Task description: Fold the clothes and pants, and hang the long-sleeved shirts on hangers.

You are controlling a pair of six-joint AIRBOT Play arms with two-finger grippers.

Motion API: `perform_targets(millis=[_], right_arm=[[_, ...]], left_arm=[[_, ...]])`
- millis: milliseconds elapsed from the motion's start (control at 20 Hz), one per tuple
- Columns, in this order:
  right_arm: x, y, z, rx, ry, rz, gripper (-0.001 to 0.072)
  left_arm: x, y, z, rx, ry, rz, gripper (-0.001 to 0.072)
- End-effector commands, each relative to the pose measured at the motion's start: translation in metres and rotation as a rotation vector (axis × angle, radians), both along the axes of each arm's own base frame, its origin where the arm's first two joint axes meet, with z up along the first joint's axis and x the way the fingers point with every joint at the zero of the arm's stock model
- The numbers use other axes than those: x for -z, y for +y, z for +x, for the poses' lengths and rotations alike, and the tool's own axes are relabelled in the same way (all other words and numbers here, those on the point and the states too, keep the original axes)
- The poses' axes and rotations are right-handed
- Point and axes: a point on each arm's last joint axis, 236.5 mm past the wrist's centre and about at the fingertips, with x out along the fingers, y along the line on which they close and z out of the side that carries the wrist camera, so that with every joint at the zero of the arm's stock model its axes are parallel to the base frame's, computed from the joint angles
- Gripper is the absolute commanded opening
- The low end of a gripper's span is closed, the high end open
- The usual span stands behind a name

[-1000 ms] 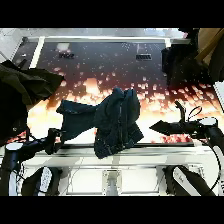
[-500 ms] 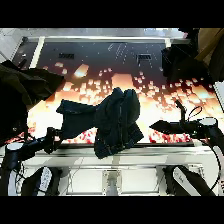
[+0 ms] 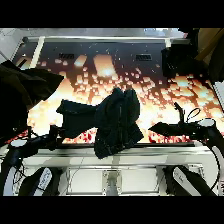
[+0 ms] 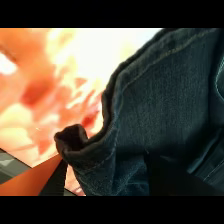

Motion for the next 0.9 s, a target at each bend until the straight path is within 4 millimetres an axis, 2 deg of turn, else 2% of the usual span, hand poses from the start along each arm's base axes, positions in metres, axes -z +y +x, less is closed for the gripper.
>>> perform_targets(millis=[0,50,100,150,200,300,500,850], right_arm=[[0.003,-0.001,-0.001,0.007,0.008,-0.003,0.0597],[0.004,-0.002,0.001,0.014,0.004,-0.009,0.0595],[0.005,-0.003,0.003,0.022,0.000,-0.014,0.0553],[0.006,-0.002,0.004,0.018,-0.005,-0.023,0.0553],[0.007,0.002,0.004,0.001,-0.010,-0.031,0.0553],[0.015,0.016,0.002,-0.052,-0.006,-0.046,0.0560],[0.048,0.031,0.012,-0.053,0.039,-0.073,0.0562],[0.076,0.070,0.003,-0.109,0.135,-0.006,0.0560]], left_arm=[[0.007,-0.001,0.002,0.002,0.009,0.012,0.0558],[0.005,0.000,0.007,-0.021,-0.004,0.008,0.0545],[0.003,0.001,0.011,-0.041,-0.015,0.001,0.0395],[0.002,0.002,0.013,-0.050,-0.021,-0.002,0.0158],[0.002,0.003,0.014,-0.046,-0.029,0.006,0.0024],[0.002,0.004,0.015,-0.031,-0.042,0.020,0.0023],[0.002,0.004,0.015,-0.030,-0.042,0.019,0.0023],[-0.002,0.002,0.019,-0.029,-0.066,0.012,0.0023]])
